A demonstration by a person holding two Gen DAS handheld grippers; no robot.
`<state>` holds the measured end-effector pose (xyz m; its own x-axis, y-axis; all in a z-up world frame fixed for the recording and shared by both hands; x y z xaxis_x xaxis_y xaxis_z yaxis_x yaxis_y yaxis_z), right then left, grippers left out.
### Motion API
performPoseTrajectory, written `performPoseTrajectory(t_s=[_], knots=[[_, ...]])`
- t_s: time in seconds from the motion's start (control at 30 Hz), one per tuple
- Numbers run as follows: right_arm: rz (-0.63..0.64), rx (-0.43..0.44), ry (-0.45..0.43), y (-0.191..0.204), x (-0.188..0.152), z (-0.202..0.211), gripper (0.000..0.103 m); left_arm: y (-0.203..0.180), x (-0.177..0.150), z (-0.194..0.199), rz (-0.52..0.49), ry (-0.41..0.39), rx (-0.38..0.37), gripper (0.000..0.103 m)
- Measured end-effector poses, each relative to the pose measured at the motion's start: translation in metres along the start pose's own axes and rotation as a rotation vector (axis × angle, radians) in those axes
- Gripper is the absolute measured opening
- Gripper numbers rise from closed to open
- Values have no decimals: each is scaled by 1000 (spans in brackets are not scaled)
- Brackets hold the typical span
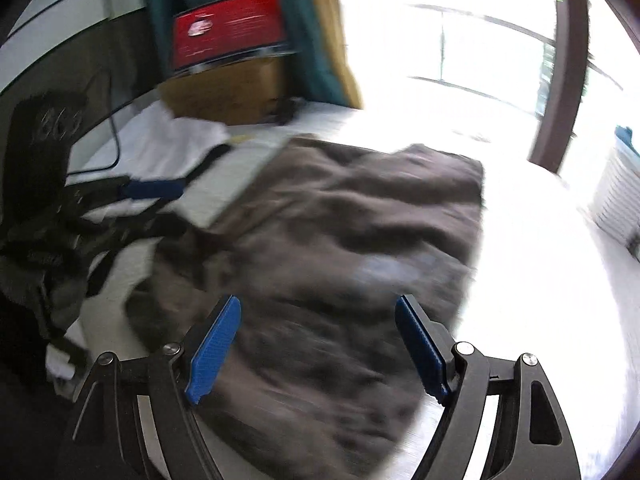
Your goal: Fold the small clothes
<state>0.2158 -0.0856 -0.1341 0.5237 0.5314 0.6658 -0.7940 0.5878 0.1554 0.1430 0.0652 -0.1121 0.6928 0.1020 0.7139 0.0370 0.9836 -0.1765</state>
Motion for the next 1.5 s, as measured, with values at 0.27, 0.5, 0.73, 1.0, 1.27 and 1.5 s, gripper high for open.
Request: performPoseTrajectory(t_s=[0.27, 0.5, 0.73, 1.0, 1.27, 1.5], knots=[[-98, -30, -21, -37, -25, 5, 81, -3, -30, -14, -51, 102, 79, 5], [-97, -6, 11, -38, -35, -11, 81, 9, -50, 10, 11, 113, 151, 4], [-88, -7, -8, -45, -25, -7, 81, 14, -59, 16, 0, 203, 143, 10], [-143, -49, -61, -80, -6, 5, 81, 52, -16, 35, 78, 131, 178, 33], [-156, -68, -86, -106, 15, 1, 81, 30, 41, -29, -54, 128, 108, 33], [-192, -82, -84, -124, 23, -8, 81, 16, 71, -99, -141, 180, 55, 33]])
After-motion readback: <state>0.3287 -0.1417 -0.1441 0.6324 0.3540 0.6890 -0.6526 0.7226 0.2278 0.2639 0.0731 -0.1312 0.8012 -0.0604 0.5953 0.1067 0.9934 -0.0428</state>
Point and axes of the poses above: each gripper's, at about its wrist camera, not at the fingertips, and z roughly against the way its jaws point, y to its left, x to its top, the point moved 5 cm from there along -z, roughly the way its jaws point, and after that the axes turned 4 degrees about x, right-handed, at the moved point
